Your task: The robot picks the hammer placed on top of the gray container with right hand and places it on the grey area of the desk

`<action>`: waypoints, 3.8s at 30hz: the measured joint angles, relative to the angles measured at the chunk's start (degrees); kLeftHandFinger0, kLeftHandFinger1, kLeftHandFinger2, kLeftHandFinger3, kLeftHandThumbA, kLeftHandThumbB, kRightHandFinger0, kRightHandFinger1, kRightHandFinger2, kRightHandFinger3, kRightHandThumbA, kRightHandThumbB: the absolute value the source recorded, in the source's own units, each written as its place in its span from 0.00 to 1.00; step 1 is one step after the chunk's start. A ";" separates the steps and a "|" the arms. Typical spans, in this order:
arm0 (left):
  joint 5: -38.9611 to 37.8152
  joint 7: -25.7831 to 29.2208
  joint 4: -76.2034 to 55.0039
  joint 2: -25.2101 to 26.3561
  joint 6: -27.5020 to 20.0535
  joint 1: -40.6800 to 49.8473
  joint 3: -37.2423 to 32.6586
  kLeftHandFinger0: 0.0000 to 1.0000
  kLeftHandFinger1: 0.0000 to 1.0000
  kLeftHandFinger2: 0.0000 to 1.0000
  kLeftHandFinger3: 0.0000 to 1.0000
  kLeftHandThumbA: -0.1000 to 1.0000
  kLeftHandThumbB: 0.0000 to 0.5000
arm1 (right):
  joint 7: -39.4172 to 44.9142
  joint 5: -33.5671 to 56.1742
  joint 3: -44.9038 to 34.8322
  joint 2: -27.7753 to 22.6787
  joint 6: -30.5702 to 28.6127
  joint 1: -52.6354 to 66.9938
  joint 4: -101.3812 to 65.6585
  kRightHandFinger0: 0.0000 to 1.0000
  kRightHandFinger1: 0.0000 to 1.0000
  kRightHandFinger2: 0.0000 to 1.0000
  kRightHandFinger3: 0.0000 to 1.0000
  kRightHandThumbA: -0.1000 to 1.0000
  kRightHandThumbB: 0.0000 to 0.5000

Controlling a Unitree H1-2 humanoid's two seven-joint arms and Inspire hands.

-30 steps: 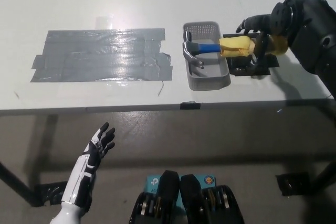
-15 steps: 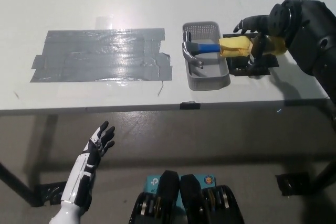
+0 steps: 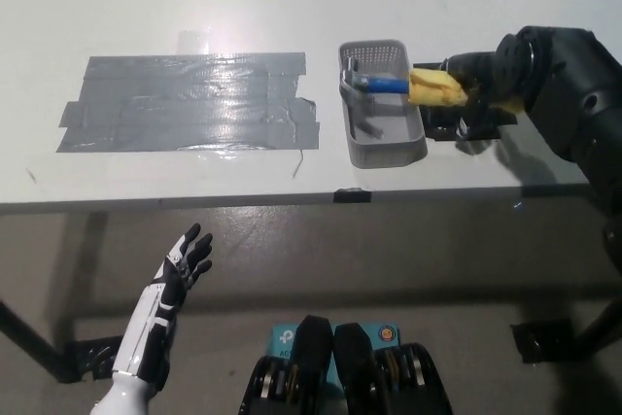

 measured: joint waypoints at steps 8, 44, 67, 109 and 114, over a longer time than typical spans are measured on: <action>0.02 0.01 0.04 0.00 0.01 -0.01 0.01 1.00 1.00 1.00 1.00 1.00 0.06 | -7.99 -0.45 -1.34 0.01 -0.61 2.46 -0.09 0.02 0.46 0.85 0.56 0.00 0.32; 0.26 0.00 -0.19 0.41 0.89 -1.12 -0.01 1.00 1.00 1.00 1.00 1.00 0.05 | -32.51 -1.16 -10.75 1.41 -11.42 2.15 -4.60 0.00 0.51 0.90 0.88 0.00 0.34; 1.17 0.00 -1.10 0.67 2.54 -1.19 -1.47 1.00 1.00 1.00 1.00 1.00 0.09 | -34.04 -1.40 -11.05 20.96 -11.09 -3.24 2.96 0.00 0.44 0.85 0.83 0.00 0.34; 2.07 -0.01 -1.98 0.95 3.73 -4.31 -3.13 1.00 1.00 1.00 1.00 1.00 0.13 | -28.16 -0.18 -11.84 23.71 -2.33 1.03 7.80 1.00 1.00 1.00 1.00 0.83 1.00; 2.23 -0.01 -1.98 0.95 3.79 -4.62 -3.13 1.00 1.00 1.00 1.00 1.00 0.16 | -26.37 2.05 -15.69 23.19 -2.40 -0.58 7.41 1.00 1.00 1.00 1.00 0.96 1.00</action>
